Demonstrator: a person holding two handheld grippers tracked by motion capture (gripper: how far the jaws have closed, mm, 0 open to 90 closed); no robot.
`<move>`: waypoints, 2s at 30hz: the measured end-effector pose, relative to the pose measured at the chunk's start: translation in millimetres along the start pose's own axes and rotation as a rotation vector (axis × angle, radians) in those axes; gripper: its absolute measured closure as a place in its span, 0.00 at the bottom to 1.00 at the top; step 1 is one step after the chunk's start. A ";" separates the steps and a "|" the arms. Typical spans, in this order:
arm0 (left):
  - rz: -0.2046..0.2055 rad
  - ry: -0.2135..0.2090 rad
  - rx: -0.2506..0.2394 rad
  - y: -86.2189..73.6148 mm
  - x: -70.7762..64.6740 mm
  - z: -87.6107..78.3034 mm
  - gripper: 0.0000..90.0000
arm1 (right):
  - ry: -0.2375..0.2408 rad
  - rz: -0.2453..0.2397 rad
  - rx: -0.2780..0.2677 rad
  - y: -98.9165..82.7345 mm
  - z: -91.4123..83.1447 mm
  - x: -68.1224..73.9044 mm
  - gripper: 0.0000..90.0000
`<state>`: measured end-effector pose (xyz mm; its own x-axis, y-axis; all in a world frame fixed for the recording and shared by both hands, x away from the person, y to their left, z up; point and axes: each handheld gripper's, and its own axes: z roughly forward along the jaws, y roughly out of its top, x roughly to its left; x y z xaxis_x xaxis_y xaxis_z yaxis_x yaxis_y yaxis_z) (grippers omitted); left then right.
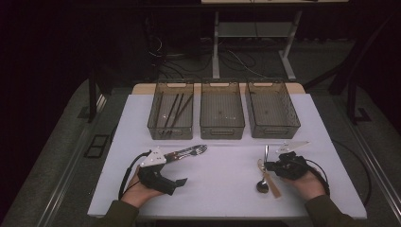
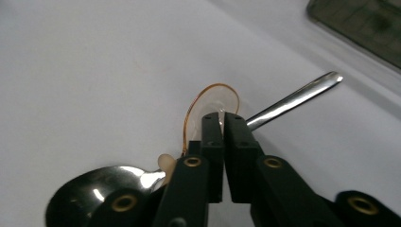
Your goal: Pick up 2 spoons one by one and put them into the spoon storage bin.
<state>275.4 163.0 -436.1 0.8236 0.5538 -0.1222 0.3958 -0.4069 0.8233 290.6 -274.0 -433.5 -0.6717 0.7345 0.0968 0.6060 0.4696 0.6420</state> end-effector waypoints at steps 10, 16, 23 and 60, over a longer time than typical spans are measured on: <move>0.001 -0.001 -0.002 0.2 -0.6 0.1 0.00 | 0.032 0.043 0.038 -14.6 -13.6 16.7 0.73; 0.001 -0.001 0.001 0.2 -0.5 0.2 0.00 | 0.019 0.044 0.069 -14.3 -9.0 21.3 0.68; 0.002 -0.002 0.001 0.2 -0.7 0.4 0.00 | -0.005 0.015 0.103 -15.0 -4.0 24.6 0.69; 0.002 -0.006 0.004 0.5 -1.8 1.6 0.00 | -0.027 -0.023 0.120 -13.7 -4.0 25.6 0.81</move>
<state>274.8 160.7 -436.4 0.8269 0.5486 -0.1240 0.3960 -0.4112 0.8210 263.4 -263.5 -436.8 -0.6751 0.7351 0.0619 0.6387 0.5405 0.5477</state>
